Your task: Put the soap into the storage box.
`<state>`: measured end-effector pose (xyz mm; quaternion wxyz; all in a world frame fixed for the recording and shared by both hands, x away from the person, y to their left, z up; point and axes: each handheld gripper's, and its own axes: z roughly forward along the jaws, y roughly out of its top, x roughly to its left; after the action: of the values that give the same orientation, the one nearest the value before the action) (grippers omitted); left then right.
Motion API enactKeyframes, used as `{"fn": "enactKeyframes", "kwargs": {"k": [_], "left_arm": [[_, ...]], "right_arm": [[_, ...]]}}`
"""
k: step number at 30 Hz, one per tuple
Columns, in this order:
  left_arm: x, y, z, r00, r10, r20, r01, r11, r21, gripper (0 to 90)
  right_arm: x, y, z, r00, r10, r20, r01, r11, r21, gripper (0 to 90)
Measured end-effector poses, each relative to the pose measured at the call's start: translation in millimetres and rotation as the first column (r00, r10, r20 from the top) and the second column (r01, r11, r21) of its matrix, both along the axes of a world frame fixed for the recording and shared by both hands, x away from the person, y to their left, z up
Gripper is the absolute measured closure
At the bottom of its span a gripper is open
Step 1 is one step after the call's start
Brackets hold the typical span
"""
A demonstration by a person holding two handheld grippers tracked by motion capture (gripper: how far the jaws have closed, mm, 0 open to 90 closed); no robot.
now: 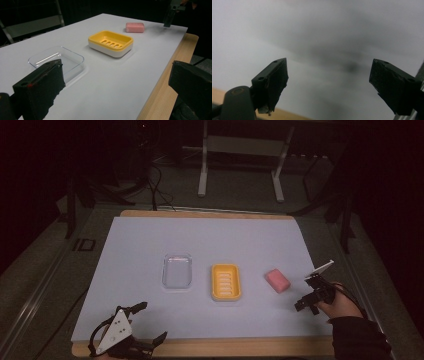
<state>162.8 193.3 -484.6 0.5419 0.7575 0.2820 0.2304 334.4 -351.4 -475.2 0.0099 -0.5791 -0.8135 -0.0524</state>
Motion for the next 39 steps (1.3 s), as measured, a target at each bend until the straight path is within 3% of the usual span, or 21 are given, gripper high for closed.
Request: {"fn": "enactKeyframes", "kwargs": {"k": [5,14,17,18,22,26,28,33,35,39], "left_arm": [[0.0,-0.1,0.0,1.0000,-0.001,0.000,0.001,1.0000,0.001,0.6],[-0.3,-0.2,0.1,1.0000,-0.002,0.001,0.002,1.0000,-0.002,0.5],[-0.4,-0.1,0.2,1.0000,-0.003,0.001,0.003,1.0000,-0.003,0.6],[-0.4,-0.1,0.2,1.0000,-0.003,0.001,0.003,1.0000,-0.002,0.6],[-0.3,-0.1,0.2,1.0000,-0.005,0.001,0.005,1.0000,-0.003,0.6],[-0.4,-0.1,0.3,1.0000,-0.006,0.001,0.006,1.0000,-0.003,0.6],[-0.4,0.1,0.3,1.0000,-0.005,0.000,0.005,1.0000,-0.005,0.6],[-0.2,-0.2,0.1,1.0000,-0.006,-0.003,0.006,1.0000,-0.007,0.6],[0.0,-0.4,0.1,1.0000,-0.007,-0.004,0.007,0.9999,-0.009,0.6],[-0.3,-0.5,0.0,0.9999,-0.009,-0.006,0.009,0.9999,-0.008,0.5]], "right_arm": [[-2.2,2.0,-6.5,0.9902,0.099,-0.099,-0.099,0.9950,-0.001,16.9],[-1.0,4.5,-4.2,0.9653,0.221,-0.138,-0.224,0.9745,-0.006,16.4],[0.5,4.0,-2.8,0.9610,0.240,-0.138,-0.245,0.9692,-0.022,17.0],[1.6,4.2,-1.9,0.9532,0.269,-0.138,-0.278,0.9594,-0.049,17.0],[4.6,4.4,0.1,0.9432,0.300,-0.142,-0.312,0.9475,-0.069,16.7],[9.8,4.0,3.3,0.9378,0.325,-0.122,-0.333,0.9410,-0.058,13.4],[12.3,5.3,4.0,0.9355,0.334,-0.115,-0.344,0.9356,-0.079,13.5],[20.7,6.6,5.5,0.9349,0.339,-0.105,-0.348,0.9340,-0.082,13.6],[22.4,7.7,4.9,0.9282,0.359,-0.099,-0.367,0.9257,-0.090,13.7],[27.6,11.1,4.2,0.9263,0.365,-0.093,-0.372,0.9257,-0.069,13.7]]}}
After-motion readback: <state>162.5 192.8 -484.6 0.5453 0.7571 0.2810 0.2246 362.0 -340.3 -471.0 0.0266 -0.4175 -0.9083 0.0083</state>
